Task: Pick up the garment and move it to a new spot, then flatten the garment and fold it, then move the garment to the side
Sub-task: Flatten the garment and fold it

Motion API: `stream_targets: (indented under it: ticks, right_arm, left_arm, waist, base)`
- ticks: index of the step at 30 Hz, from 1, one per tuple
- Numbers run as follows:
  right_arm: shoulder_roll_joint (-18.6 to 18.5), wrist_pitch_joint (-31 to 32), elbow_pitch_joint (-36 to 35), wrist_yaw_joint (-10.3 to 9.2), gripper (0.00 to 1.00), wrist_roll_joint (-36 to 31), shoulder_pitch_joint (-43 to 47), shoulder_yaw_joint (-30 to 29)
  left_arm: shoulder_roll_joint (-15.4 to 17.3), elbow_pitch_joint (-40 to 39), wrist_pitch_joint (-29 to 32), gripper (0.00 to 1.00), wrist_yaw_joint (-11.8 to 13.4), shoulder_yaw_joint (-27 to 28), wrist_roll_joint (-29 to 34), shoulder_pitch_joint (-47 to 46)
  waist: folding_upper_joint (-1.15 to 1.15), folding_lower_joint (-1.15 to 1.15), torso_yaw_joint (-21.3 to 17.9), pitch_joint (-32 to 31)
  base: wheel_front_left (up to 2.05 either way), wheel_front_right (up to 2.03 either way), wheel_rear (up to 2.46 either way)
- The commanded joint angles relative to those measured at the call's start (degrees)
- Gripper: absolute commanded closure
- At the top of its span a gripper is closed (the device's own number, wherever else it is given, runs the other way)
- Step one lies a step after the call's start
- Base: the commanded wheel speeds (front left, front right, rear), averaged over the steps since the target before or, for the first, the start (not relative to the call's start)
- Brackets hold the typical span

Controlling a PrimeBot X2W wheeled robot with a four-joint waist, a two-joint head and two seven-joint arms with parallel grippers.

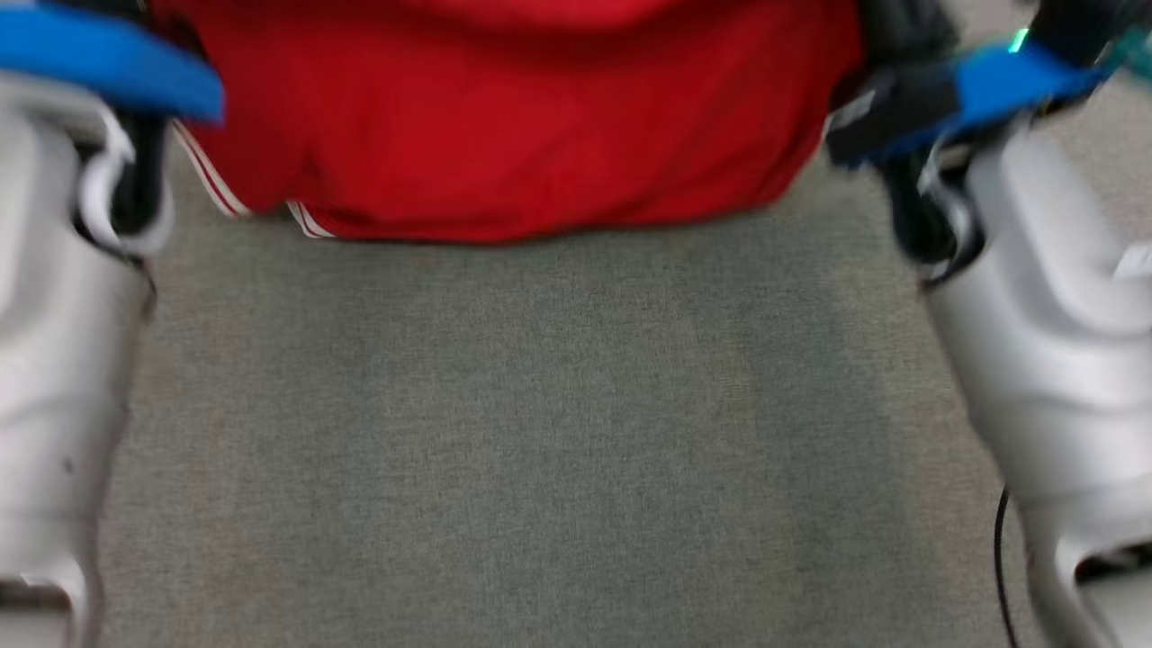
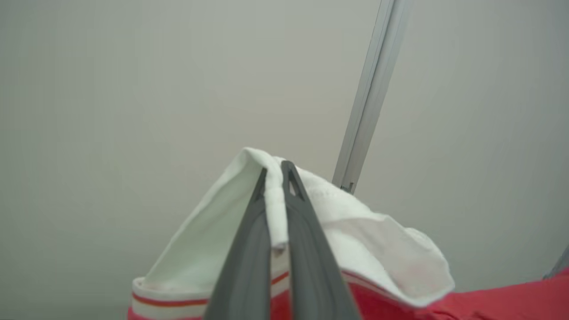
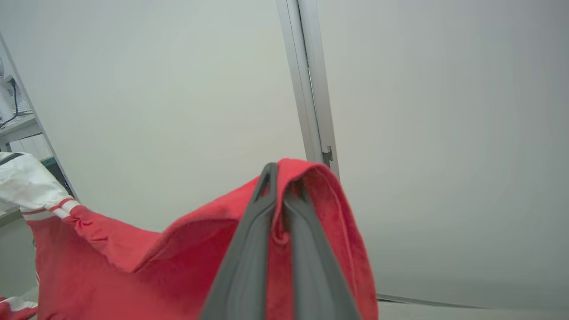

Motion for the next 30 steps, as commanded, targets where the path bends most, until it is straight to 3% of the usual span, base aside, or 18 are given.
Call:
stream_targets:
  ticks: [1,11,18,22,27,30]
  right_arm:
    - [-0.6,0.0,1.0,0.03,1.0,0.1,-3.2,0.1]
    - [-2.5,0.0,14.8,0.03,1.0,4.5,-32.0,-0.5]
    - [-3.6,0.0,18.7,0.03,1.0,5.1,-42.2,-0.4]
    - [-3.8,0.0,18.8,0.03,1.0,5.3,-41.8,1.2]
    - [-3.4,0.0,18.0,0.03,1.0,6.8,-35.3,3.4]
    - [-3.1,0.0,16.8,0.03,1.0,8.1,-29.2,4.4]
  left_arm:
    - [0.4,0.7,0.1,1.0,-0.1,-0.1,-0.3,-3.4]
    - [-0.7,9.5,1.1,1.0,-0.1,-4.4,-3.4,-33.4]
    - [-2.9,13.6,-0.6,1.0,-0.1,-8.0,-5.6,-46.3]
    - [-3.1,13.5,-1.6,1.0,-0.1,-11.0,-7.1,-46.0]
    - [-1.5,12.4,-2.2,1.0,-0.1,-15.2,-7.9,-38.7]
    - [-0.2,9.6,-2.3,1.0,-0.1,-13.7,-8.4,-31.9]
  waist:
    - [-0.03,-0.03,1.5,2.5]
    - [-0.03,-0.03,1.3,8.3]
    - [-0.03,-0.03,1.4,9.8]
    - [-0.03,-0.03,1.8,10.5]
    - [-0.03,-0.03,1.6,10.8]
    - [-0.03,-0.03,1.4,10.4]
  base:
    - [0.0,0.0,0.0]
    - [0.0,0.0,0.0]
    - [0.0,0.0,0.0]
    - [0.0,0.0,0.0]
    - [0.0,0.0,0.0]
    - [0.0,0.0,0.0]
